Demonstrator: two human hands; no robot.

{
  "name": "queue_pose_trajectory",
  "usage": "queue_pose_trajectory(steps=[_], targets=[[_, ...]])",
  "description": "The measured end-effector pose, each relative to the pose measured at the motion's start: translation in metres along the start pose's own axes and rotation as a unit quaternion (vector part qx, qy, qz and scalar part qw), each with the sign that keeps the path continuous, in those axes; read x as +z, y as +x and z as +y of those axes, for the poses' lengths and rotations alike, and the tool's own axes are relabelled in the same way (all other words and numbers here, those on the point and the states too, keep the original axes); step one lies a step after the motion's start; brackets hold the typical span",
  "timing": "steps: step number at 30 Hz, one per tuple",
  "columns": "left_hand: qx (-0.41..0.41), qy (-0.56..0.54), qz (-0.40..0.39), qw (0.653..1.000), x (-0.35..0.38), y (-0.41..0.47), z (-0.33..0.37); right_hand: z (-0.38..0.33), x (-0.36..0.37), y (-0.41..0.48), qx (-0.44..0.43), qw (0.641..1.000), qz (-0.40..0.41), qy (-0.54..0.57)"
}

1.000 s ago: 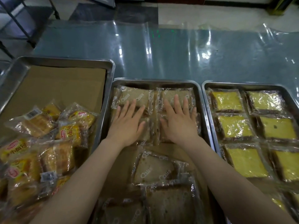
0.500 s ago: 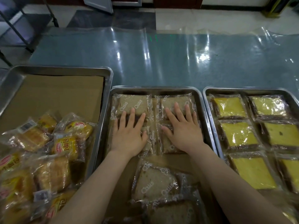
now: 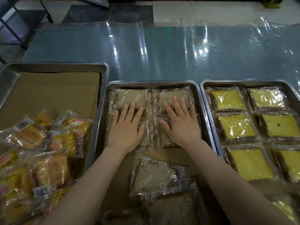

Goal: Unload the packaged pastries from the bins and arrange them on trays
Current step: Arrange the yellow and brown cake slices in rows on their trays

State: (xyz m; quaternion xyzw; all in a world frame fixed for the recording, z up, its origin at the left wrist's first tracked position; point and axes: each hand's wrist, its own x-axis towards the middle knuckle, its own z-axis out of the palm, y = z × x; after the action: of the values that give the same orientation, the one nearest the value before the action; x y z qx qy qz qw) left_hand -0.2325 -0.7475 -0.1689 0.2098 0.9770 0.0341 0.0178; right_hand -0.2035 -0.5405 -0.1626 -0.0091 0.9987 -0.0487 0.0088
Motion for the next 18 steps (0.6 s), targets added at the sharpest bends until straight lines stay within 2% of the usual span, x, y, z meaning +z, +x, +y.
queue_pose_trajectory(steps=[5,7,10,12,14,16,18], targets=[[0.019,-0.038,0.047,0.998,-0.019,-0.019,0.017,-0.008,-0.017,-0.015,-0.012,0.999,0.023,0.045],[0.004,-0.118,0.068,0.991,-0.025,-0.045,0.027,-0.009,-0.026,-0.038,-0.015,0.992,0.047,0.113],[-0.087,-0.26,0.085,0.958,-0.029,-0.095,0.032,-0.004,-0.033,-0.085,0.01,0.978,0.057,0.202],[-0.154,-0.323,0.059,0.932,-0.027,-0.126,0.032,0.002,-0.034,-0.114,0.051,0.97,0.014,0.239],[-0.2,-0.353,-0.004,0.914,-0.026,-0.149,0.035,0.005,-0.034,-0.137,0.079,0.961,-0.026,0.265],[-0.211,-0.346,-0.08,0.911,-0.024,-0.159,0.044,0.004,-0.033,-0.15,0.08,0.954,-0.056,0.284],[-0.211,-0.334,-0.119,0.911,-0.025,-0.165,0.053,-0.002,-0.035,-0.163,0.075,0.95,-0.081,0.291]])
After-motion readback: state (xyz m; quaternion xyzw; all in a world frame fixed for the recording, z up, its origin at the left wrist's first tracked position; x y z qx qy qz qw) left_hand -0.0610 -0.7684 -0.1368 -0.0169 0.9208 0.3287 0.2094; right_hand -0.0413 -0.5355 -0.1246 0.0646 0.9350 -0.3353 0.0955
